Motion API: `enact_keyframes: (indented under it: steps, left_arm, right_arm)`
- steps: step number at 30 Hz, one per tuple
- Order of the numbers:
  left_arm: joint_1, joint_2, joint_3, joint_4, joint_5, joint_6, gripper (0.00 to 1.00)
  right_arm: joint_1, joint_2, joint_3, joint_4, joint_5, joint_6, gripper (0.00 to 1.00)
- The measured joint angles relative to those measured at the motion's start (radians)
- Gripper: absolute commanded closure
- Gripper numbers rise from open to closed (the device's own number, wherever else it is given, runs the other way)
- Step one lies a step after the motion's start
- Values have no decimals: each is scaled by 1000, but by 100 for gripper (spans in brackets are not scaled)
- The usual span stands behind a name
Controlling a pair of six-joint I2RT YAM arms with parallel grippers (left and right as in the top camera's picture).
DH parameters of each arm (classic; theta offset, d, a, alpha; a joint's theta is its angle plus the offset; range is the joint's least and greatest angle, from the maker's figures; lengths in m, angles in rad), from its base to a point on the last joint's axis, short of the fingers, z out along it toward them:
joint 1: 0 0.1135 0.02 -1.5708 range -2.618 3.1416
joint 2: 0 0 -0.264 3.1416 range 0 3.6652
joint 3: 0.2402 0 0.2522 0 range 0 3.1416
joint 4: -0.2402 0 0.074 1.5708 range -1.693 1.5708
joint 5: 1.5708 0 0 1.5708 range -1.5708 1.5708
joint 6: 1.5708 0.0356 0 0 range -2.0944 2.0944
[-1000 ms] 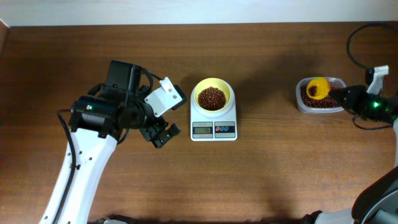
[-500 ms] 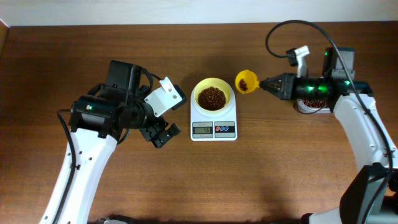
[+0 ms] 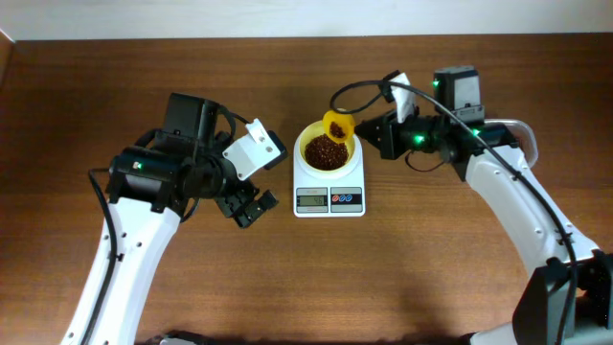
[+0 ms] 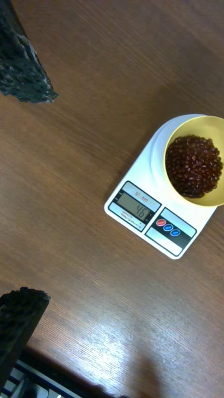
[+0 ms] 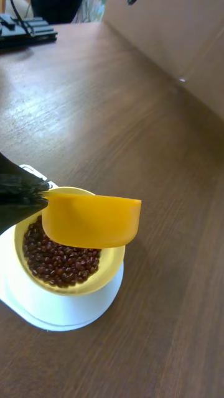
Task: Scoop item into bowl and weigh 50g on scale
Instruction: 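Carry the filled scoop left over the yellow bowl, then tilt the scoop with the right gripper to pour beans into the bowl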
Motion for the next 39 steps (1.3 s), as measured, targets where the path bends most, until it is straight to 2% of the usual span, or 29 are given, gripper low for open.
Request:
enact_keyframes:
  steps: [2, 8, 19, 26, 39]
  left_arm:
    - [0, 0, 0, 0, 0, 0, 1]
    - [0, 0, 0, 0, 0, 0, 1]
    - [0, 0, 0, 0, 0, 0, 1]
    - [0, 0, 0, 0, 0, 0, 1]
    - [0, 0, 0, 0, 0, 0, 1]
  right_arm:
    - [41, -1, 0, -6, 90, -23, 96]
    - [56, -28, 0, -28, 183, -49, 96]
    - [64, -39, 6, -45, 278, -72, 96]
    - [138, -44, 16, -58, 400, -105, 96]
    - [145, -54, 17, -50, 373, -106, 96]
